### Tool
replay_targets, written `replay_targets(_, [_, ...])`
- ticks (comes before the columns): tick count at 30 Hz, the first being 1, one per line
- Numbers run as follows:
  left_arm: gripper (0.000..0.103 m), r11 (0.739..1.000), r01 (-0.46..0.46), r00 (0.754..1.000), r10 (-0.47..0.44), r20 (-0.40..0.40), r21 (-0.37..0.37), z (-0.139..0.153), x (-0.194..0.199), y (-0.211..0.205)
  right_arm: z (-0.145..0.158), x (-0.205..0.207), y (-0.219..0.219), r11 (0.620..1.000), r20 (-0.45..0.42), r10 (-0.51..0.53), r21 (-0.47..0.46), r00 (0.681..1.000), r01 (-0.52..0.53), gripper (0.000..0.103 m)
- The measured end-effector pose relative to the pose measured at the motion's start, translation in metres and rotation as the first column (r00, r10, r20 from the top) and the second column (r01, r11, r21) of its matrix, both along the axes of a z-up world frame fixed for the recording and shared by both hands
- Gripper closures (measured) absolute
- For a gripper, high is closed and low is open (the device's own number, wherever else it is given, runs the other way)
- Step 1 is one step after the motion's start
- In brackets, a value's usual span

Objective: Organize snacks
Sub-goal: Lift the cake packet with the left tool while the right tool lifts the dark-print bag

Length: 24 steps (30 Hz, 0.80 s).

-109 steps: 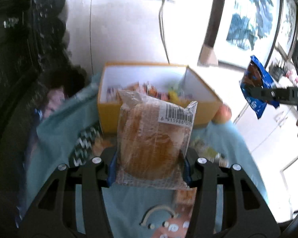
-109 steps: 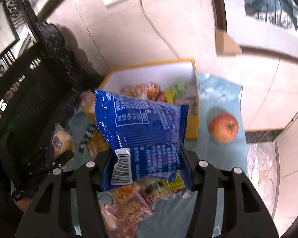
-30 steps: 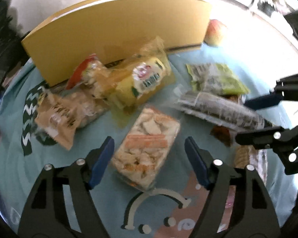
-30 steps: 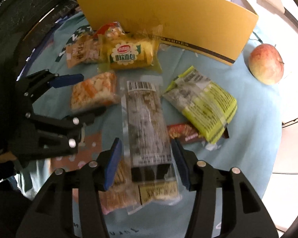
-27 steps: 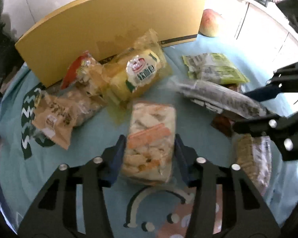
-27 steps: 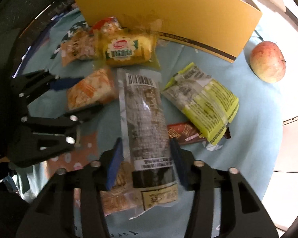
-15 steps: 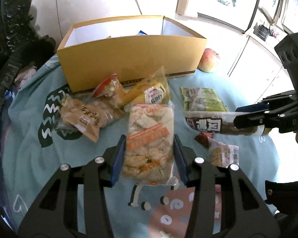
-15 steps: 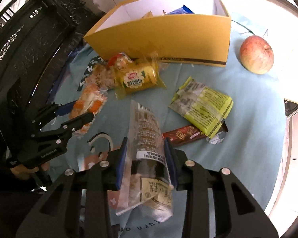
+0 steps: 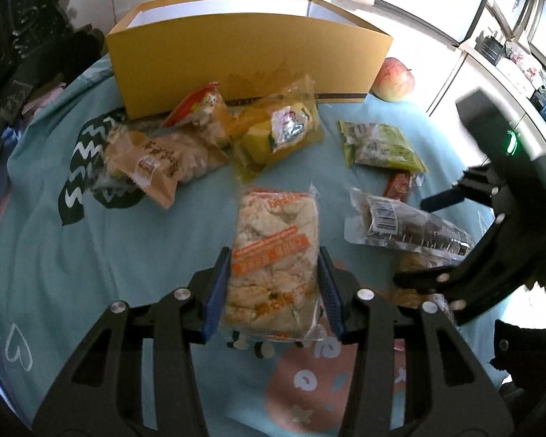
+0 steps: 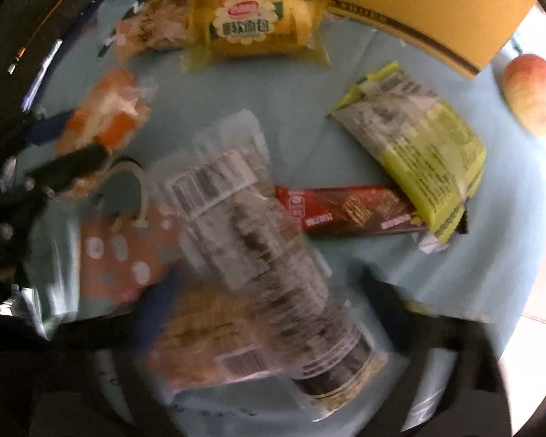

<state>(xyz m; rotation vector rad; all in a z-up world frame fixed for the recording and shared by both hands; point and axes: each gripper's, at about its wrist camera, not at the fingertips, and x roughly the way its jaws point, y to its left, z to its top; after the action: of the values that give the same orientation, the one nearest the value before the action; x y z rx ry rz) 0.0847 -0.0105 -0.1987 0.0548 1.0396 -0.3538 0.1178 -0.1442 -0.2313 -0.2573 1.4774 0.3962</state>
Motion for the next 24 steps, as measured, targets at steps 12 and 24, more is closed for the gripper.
replay_targets(12, [0.056, 1.000, -0.014, 1.000, 0.014, -0.010, -0.014, -0.003, 0.001, 0.001, 0.037, -0.014, -0.009, 0.996, 0.086, -0.074, 0.065, 0.994, 0.069, 0.074])
replay_targets(24, [0.058, 1.000, 0.008, 1.000, -0.008, 0.023, -0.010, 0.009, 0.007, -0.001, 0.119, -0.011, -0.039, 0.956, 0.216, -0.187, 0.264, 0.958, 0.127, 0.075])
